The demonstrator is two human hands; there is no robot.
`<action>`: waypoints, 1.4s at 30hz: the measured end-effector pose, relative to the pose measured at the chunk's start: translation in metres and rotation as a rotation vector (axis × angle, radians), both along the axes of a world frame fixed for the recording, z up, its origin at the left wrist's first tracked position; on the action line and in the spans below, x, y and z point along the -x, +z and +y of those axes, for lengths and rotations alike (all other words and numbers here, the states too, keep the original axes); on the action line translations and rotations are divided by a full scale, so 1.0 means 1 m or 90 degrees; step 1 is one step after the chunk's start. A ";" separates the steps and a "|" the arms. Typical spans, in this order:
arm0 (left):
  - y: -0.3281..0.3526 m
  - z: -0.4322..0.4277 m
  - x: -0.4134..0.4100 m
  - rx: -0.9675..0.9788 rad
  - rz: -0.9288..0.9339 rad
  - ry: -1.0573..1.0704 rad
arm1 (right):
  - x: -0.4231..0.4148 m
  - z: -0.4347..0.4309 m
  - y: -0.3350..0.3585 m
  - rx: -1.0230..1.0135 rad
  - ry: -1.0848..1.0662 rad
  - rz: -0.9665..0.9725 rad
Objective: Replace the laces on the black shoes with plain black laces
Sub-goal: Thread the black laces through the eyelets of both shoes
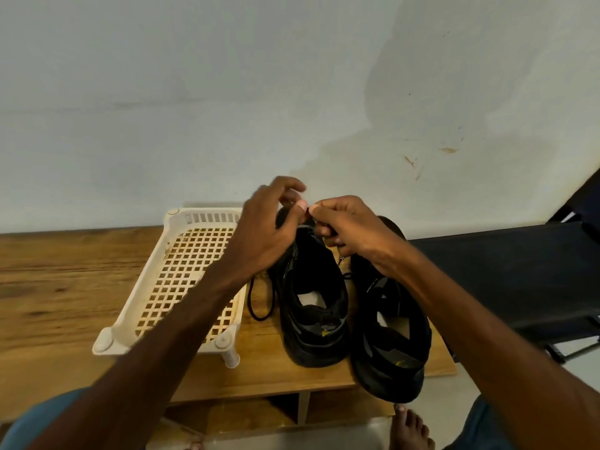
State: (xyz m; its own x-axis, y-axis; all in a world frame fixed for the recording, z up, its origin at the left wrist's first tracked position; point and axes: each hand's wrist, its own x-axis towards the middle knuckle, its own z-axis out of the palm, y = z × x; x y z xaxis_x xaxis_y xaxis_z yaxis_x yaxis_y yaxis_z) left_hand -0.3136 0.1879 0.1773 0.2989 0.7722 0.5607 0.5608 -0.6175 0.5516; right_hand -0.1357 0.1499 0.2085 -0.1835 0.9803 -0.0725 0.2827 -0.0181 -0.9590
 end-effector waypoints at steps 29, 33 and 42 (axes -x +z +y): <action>-0.009 0.007 0.000 -0.011 0.070 -0.008 | -0.022 0.010 -0.011 -0.103 -0.086 -0.097; -0.011 0.004 -0.001 -0.038 0.015 -0.047 | -0.016 0.013 -0.011 -0.100 -0.098 -0.076; -0.007 0.006 0.011 0.014 0.046 0.090 | -0.008 0.016 -0.019 -0.103 -0.164 -0.230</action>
